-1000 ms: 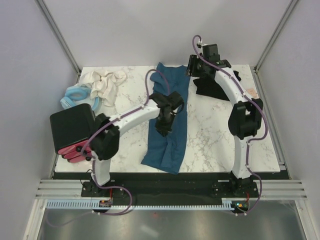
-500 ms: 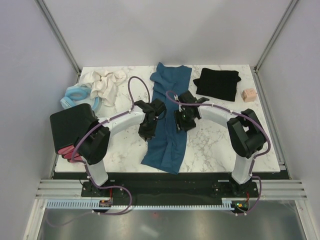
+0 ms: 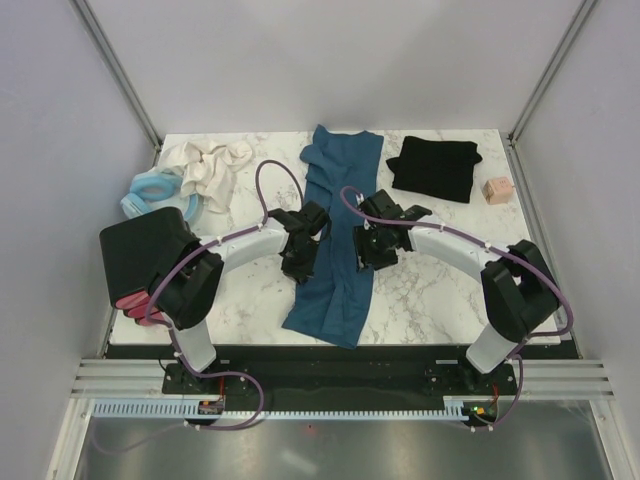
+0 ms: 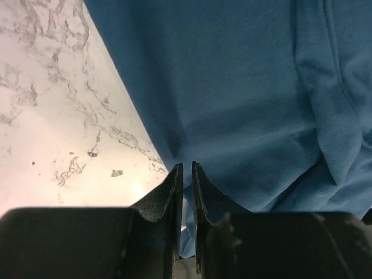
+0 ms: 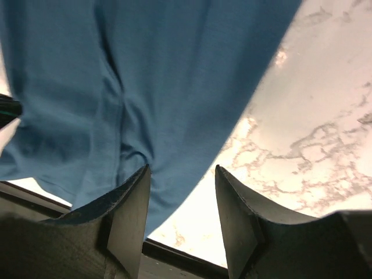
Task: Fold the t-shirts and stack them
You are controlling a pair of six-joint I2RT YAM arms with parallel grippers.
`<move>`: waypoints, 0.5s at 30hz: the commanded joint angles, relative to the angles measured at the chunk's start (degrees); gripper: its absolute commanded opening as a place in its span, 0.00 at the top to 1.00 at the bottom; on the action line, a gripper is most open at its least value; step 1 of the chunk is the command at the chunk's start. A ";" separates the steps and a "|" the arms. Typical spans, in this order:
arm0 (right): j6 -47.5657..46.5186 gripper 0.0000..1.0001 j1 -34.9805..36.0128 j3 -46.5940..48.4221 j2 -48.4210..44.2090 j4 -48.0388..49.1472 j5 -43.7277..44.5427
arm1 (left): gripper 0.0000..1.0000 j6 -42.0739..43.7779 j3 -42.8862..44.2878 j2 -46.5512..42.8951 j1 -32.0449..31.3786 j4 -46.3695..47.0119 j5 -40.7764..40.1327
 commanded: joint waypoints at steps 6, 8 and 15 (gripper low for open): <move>8.79 0.49 7.96 -2.89 3.80 11.45 0.62 | 0.84 3.04 -3.44 2.13 -0.16 7.19 3.08; 9.93 0.59 8.85 -3.69 6.78 12.69 0.97 | 0.88 2.78 -4.15 3.27 -0.16 7.64 3.87; 11.17 0.99 10.44 -4.92 9.35 7.79 6.84 | 0.98 1.99 -9.33 3.28 -0.33 9.05 4.92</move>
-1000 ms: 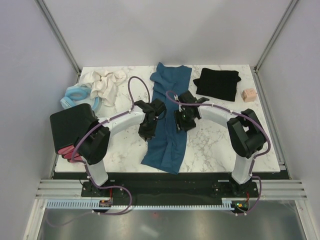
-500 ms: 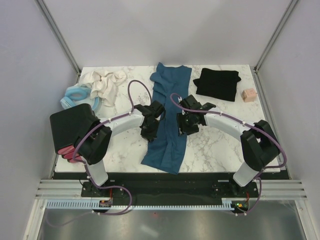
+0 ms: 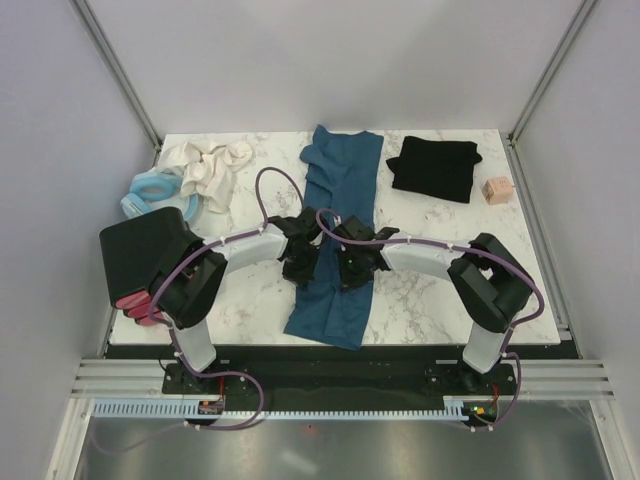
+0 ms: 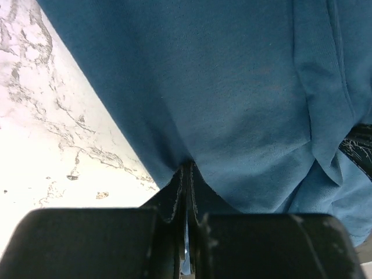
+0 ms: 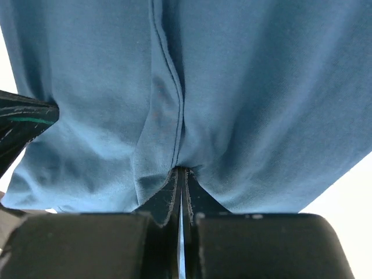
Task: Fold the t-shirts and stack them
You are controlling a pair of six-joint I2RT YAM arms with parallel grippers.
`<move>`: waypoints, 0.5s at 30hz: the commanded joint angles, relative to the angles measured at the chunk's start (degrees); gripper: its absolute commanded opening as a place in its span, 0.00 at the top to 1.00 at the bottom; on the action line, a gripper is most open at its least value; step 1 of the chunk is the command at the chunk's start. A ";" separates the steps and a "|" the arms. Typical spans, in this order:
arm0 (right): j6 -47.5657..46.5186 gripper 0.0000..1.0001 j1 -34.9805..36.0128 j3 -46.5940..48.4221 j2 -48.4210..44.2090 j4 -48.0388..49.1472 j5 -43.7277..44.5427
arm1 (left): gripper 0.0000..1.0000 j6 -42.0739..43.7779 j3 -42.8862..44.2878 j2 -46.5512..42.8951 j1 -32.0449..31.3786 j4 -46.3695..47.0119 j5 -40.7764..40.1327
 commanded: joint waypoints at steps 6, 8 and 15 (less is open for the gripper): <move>-1.85 0.95 -0.41 -1.71 0.16 -7.92 10.81 | 0.98 -0.71 -8.04 0.47 -0.95 2.27 4.50; -2.12 0.95 -0.94 -1.71 -0.19 -8.71 10.73 | 0.98 -1.59 -8.65 -1.10 -2.09 2.27 4.68; -2.29 0.85 -1.55 -1.62 -2.38 -12.92 10.12 | 0.98 -3.78 -10.85 -2.87 -4.73 1.48 5.47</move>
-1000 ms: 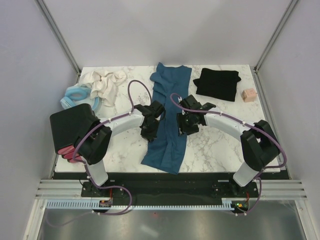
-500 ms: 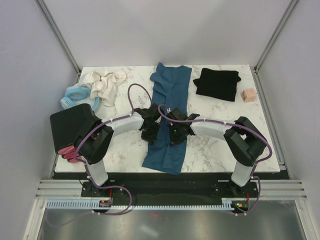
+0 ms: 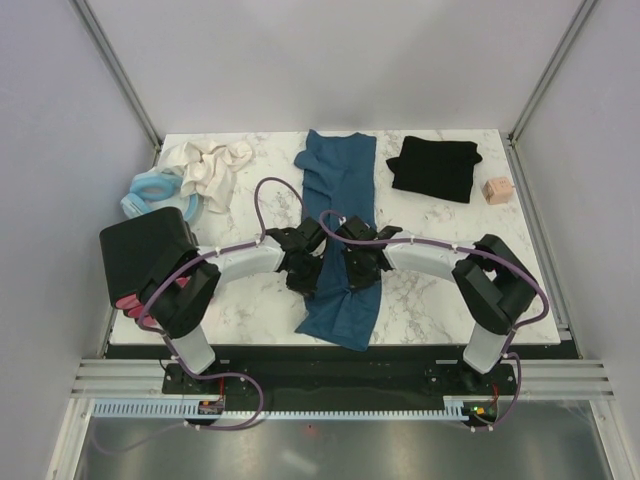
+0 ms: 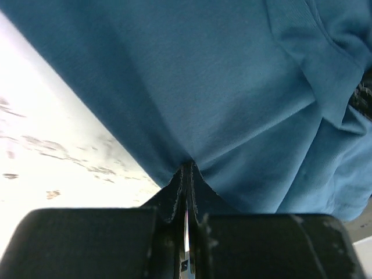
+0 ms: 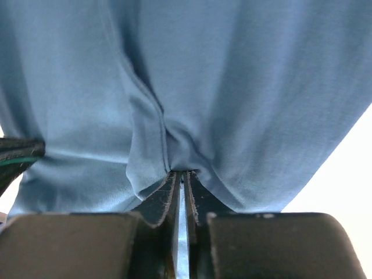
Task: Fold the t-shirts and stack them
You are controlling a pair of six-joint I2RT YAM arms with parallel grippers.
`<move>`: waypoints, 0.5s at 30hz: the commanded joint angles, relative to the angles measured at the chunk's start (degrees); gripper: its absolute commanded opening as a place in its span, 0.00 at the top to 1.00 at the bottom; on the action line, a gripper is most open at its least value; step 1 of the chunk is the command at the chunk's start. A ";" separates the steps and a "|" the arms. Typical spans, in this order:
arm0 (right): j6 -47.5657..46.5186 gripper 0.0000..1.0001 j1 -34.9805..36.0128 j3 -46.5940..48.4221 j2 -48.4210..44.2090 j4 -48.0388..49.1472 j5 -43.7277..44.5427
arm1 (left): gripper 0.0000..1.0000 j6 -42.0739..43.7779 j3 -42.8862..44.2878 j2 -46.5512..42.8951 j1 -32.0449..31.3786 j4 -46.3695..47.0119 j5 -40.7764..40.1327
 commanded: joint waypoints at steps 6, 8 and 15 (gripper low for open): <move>-2.34 0.64 -0.88 2.08 -8.09 -13.82 5.90 | 0.98 -2.39 -2.94 0.95 -1.69 -5.30 -4.84; -2.69 0.63 -1.40 5.50 -10.30 -15.94 6.69 | 0.96 -2.04 0.21 1.39 -0.90 -5.39 -7.56; -11.97 0.57 -14.40 31.74 -3.94 -16.58 8.53 | 0.86 -0.46 13.75 1.39 7.34 -6.71 -10.83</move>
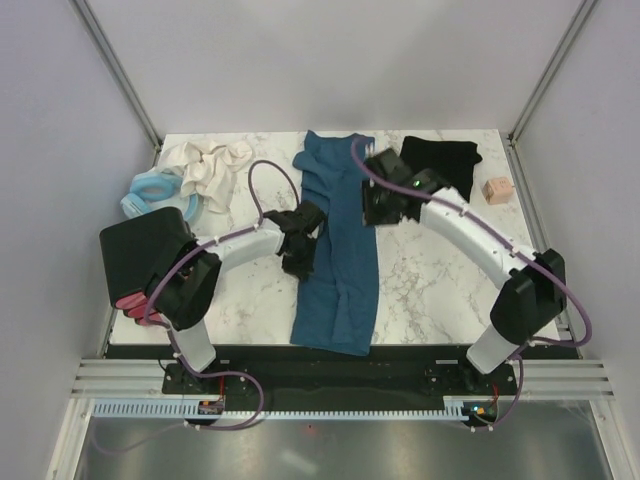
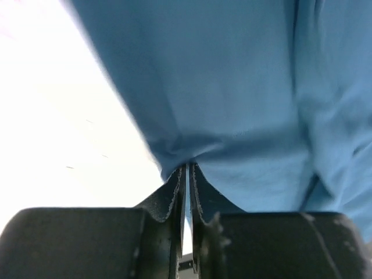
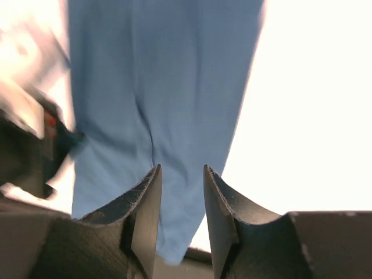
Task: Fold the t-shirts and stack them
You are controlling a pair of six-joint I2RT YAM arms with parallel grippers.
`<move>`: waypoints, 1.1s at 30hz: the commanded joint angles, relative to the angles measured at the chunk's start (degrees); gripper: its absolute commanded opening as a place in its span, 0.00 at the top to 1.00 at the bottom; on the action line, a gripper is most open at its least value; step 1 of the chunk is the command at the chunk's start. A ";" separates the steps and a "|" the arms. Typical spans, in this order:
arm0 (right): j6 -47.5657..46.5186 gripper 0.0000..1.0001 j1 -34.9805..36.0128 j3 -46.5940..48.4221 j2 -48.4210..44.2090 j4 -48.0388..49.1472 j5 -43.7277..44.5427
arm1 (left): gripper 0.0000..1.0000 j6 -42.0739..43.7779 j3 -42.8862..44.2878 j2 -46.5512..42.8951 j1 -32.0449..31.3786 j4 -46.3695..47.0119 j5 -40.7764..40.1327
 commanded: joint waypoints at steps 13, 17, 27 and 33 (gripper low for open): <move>-12.80 0.51 -13.81 61.21 47.01 6.37 -7.73 | 0.80 10.08 41.79 15.84 12.69 -7.68 -3.50; -9.64 0.51 -14.42 55.42 47.72 18.22 -8.45 | 0.77 8.08 59.18 25.96 16.11 -9.27 0.34; -9.46 0.48 -16.00 56.28 53.43 23.44 -5.37 | 0.74 2.44 76.43 41.78 18.49 -6.37 8.44; -7.53 0.46 -16.71 56.72 56.85 21.25 -7.65 | 0.75 0.78 74.51 45.39 18.14 -6.71 12.76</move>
